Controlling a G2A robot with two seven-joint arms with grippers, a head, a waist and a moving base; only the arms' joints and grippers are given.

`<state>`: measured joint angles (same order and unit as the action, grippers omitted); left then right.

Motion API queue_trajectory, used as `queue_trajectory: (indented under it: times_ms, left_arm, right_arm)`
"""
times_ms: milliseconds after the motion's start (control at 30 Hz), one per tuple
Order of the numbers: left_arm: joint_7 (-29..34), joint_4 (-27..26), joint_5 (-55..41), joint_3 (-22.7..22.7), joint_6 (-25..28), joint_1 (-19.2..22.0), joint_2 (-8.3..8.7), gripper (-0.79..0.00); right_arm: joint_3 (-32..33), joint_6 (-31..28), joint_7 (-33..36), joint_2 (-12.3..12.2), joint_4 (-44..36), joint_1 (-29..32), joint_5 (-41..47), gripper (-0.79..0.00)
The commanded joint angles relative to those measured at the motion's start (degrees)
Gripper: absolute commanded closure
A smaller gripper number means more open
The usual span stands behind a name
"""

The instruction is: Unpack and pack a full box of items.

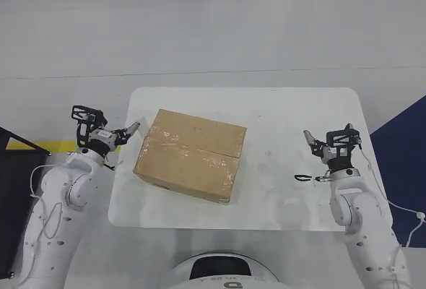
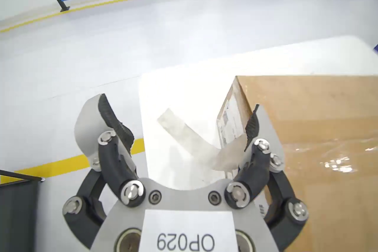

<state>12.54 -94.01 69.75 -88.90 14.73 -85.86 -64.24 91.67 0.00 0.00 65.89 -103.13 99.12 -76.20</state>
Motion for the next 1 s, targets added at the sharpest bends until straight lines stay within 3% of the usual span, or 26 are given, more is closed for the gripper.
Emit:
queue_trajectory:
  times_ms: [0, 233, 567, 667, 767, 967]
  left_arm:
    - [-0.5, 1.7, 3.0, 2.4, -0.2, 1.0, -0.17, -0.785]
    - [-2.3, 4.1, 1.4, 3.4, 5.8, 1.1, -0.09, -0.785]
    - [-2.7, 2.8, -10.1, -3.1, 22.1, -1.3, 1.19, -0.785]
    - [-2.7, 2.1, -12.1, -4.5, 24.8, -2.3, 1.5, -0.785]
    - [-2.7, 1.6, -15.2, -5.9, 25.0, -3.0, 1.65, -0.785]
    - [-0.9, 2.0, -7.1, -6.4, 16.3, -2.4, 1.84, -0.785]
  right_arm:
    - [0.0, 0.0, 0.0, 0.0, 0.0, 0.0, 0.0, -0.785]
    - [0.0, 0.0, 0.0, 0.0, 0.0, 0.0, 0.0, -0.785]
    - [0.0, 0.0, 0.0, 0.0, 0.0, 0.0, 0.0, -0.785]
    - [0.0, 0.0, 0.0, 0.0, 0.0, 0.0, 0.0, -0.785]
    - [0.0, 0.0, 0.0, 0.0, 0.0, 0.0, 0.0, -0.785]
    - [0.0, 0.0, 0.0, 0.0, 0.0, 0.0, 0.0, -0.785]
